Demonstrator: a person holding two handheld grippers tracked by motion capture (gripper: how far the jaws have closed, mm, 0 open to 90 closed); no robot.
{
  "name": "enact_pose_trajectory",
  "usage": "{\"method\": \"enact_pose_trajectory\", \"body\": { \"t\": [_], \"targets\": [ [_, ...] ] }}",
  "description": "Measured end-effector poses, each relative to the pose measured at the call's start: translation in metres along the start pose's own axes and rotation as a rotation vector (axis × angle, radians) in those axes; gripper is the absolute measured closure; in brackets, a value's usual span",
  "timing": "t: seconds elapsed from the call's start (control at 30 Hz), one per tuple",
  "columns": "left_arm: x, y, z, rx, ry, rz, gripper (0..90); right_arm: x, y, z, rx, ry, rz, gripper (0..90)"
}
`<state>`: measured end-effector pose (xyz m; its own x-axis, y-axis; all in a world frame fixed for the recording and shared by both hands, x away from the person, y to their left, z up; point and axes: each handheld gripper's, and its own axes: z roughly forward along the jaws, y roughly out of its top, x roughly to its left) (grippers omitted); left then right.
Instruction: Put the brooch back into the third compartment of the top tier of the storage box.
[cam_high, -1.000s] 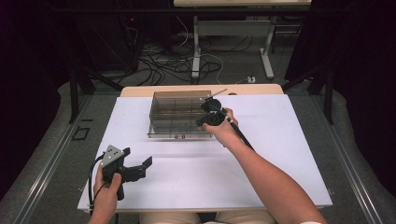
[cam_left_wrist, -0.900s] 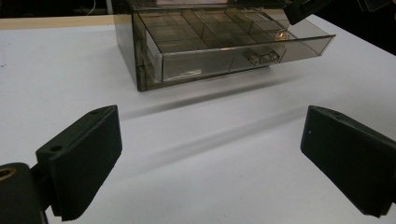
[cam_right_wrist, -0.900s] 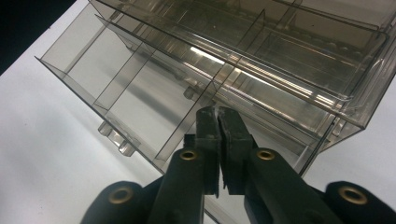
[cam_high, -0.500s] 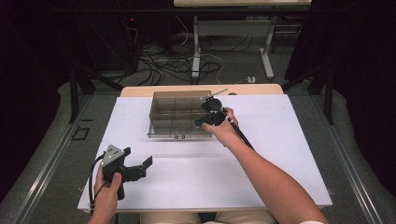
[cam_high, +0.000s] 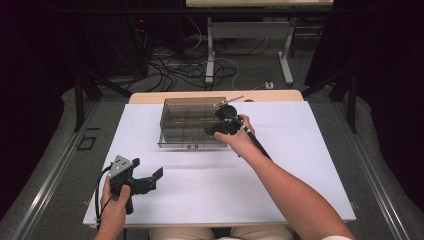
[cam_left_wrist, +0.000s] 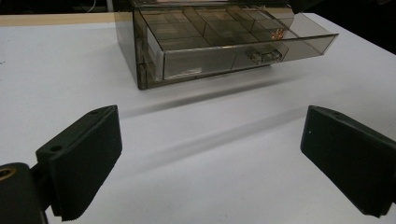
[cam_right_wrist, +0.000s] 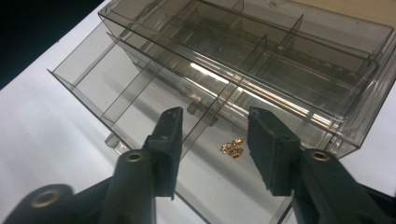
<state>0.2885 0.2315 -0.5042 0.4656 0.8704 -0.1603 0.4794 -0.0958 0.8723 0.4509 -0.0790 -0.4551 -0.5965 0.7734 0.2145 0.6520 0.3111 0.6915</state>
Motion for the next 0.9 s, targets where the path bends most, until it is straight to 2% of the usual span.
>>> {"method": "enact_pose_trajectory", "body": {
  "t": [0.03, 0.3, 0.33, 0.57, 0.8, 0.9],
  "targets": [
    [0.000, 0.000, 0.000, 0.001, 0.002, 0.004, 5.6, 0.000, 0.000, 0.000, -0.011, -0.003, -0.013, 51.4],
    [0.000, 0.000, 0.000, 0.002, 0.004, 0.005, 5.6, 0.002, 0.000, -0.002, -0.029, 0.012, -0.029, 44.9],
    [0.000, -0.001, -0.001, 0.001, 0.004, 0.004, 5.6, 0.002, 0.000, -0.003, -0.050, 0.010, -0.045, 43.2],
    [0.000, -0.001, -0.002, -0.001, 0.003, 0.001, 5.6, 0.003, 0.001, -0.007, -0.078, -0.011, -0.063, 35.9],
    [-0.002, -0.001, -0.002, 0.004, -0.001, 0.008, 5.6, 0.004, 0.000, -0.016, -0.102, -0.034, -0.095, 34.0],
    [-0.002, -0.001, -0.002, 0.004, -0.001, 0.010, 5.6, 0.004, 0.000, -0.022, -0.120, -0.024, -0.082, 33.6]
  ]
}}
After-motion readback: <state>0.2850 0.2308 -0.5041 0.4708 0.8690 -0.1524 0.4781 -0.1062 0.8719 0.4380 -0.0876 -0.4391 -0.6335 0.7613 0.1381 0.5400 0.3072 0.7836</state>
